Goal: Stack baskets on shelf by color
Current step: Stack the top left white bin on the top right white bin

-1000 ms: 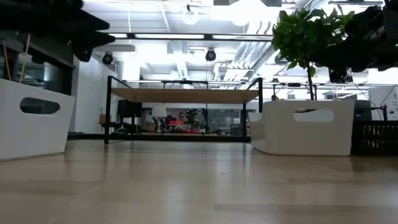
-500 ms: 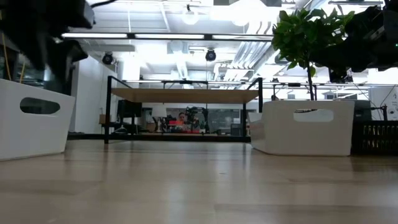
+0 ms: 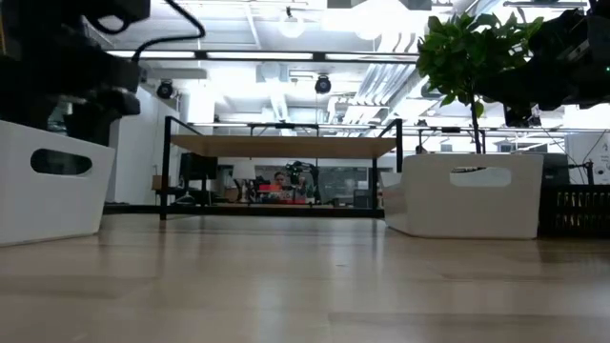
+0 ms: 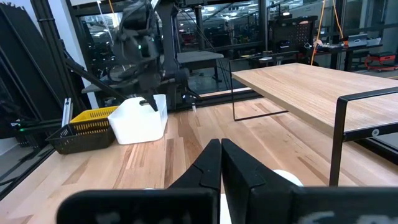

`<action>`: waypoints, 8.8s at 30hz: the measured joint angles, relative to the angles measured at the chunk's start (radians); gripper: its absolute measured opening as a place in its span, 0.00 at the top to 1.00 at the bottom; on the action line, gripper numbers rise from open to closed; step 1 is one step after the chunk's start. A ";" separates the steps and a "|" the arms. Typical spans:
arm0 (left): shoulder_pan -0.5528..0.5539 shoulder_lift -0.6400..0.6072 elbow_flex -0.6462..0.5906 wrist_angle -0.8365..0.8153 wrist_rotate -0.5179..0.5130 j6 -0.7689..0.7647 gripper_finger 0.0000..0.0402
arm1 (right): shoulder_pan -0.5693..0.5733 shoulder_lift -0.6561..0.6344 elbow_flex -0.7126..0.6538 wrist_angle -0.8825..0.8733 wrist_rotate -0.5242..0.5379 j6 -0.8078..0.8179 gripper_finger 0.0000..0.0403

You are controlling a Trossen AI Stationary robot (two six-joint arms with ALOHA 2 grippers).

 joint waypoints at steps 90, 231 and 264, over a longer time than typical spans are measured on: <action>0.270 0.713 0.415 1.627 -0.474 -0.448 1.00 | 0.000 -0.001 0.000 0.000 0.000 0.000 1.00; 0.161 0.620 0.937 0.496 -0.328 -0.214 0.52 | 0.000 0.016 0.000 0.000 0.000 0.000 1.00; 0.087 -0.231 -0.480 1.895 -0.191 0.305 0.52 | 0.000 0.032 0.000 0.000 0.000 0.000 1.00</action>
